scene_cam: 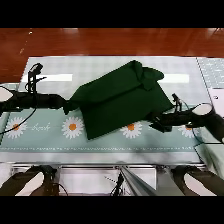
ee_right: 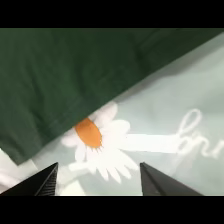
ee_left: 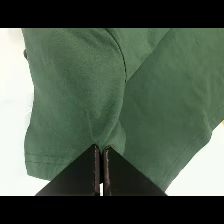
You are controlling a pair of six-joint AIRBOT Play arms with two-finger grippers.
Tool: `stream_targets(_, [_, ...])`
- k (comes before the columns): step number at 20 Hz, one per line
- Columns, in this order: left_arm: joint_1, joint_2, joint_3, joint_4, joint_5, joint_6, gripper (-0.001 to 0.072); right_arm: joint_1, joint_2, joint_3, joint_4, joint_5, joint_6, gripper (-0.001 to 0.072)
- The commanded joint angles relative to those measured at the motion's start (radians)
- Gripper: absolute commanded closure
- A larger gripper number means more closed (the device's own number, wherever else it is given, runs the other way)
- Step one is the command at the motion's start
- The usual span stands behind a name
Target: Fold the shirts.
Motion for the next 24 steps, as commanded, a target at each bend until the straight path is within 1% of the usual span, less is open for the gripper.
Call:
stream_targets(1, [0.0,-0.001,-0.001,0.0,0.0,0.0,0.0683,0.161,0.008,-0.056,0.037,-0.301,0.144,0.0125])
stream_targets(2, [0.0,-0.001,-0.001,0.0,0.0,0.0,0.0683,0.19,-0.011,-0.056,0.041,-0.353,0.187,0.0125])
stream_targets(3, [0.0,-0.001,-0.001,0.0,0.0,0.0,0.0683,0.212,-0.037,-0.056,0.056,-0.385,0.205,0.0125])
stream_targets(5, [0.0,-0.001,-0.001,0.0,0.0,0.0,0.0683,0.256,-0.096,-0.055,0.124,-0.44,0.193,0.0127])
stream_targets(6, [0.0,-0.001,-0.001,0.0,0.001,0.0,0.0683,0.279,-0.119,-0.055,0.179,-0.489,0.168,0.0151])
stream_targets(8, [0.0,-0.001,0.0,0.0,0.004,0.0,0.0683,0.316,-0.141,-0.054,0.294,-0.61,0.13,0.0242])
stream_targets(10, [0.0,-0.001,0.0,0.0,0.004,0.0,0.0682,0.323,-0.151,-0.035,0.314,-0.675,0.128,0.026])
stream_targets(12, [0.0,-0.001,-0.001,0.0,0.012,0.0,0.0683,0.322,-0.163,-0.009,0.314,-0.706,0.128,0.0306])
stream_targets(13, [0.0,-0.001,0.0,0.0,0.017,0.0,0.0682,0.322,-0.177,0.008,0.314,-0.707,0.128,0.0371])
stream_targets(14, [0.0,-0.001,0.0,0.0,0.02,0.0,0.0682,0.322,-0.197,0.029,0.314,-0.702,0.128,0.0449])
stream_targets(15, [0.0,-0.001,0.0,0.0,0.02,0.0,0.0683,0.322,-0.216,0.05,0.314,-0.694,0.127,0.0498])
stream_targets(16, [0.0,-0.001,0.0,0.0,0.019,0.0,0.0682,0.322,-0.229,0.073,0.313,-0.682,0.123,0.0698])
stream_targets(18, [0.0,0.0,0.0,0.0,0.02,0.0,0.0683,0.316,-0.229,0.124,0.292,-0.653,0.064,0.0691])
stream_targets(19, [0.005,0.0,0.005,0.0,0.019,0.0,0.0683,0.3,-0.217,0.156,0.278,-0.609,0.018,0.0692])
stream_targets(21, [0.022,0.017,0.04,0.001,0.019,0.004,0.0683,0.245,-0.16,0.236,0.238,-0.482,-0.064,0.0691])
stream_targets(22, [0.038,0.033,0.078,0.001,0.019,0.004,0.0683,0.209,-0.114,0.279,0.214,-0.41,-0.087,0.0691])
stream_targets(24, [0.082,0.074,0.19,0.0,0.019,0.003,0.0683,0.12,0.011,0.373,0.166,-0.264,-0.093,0.0692])
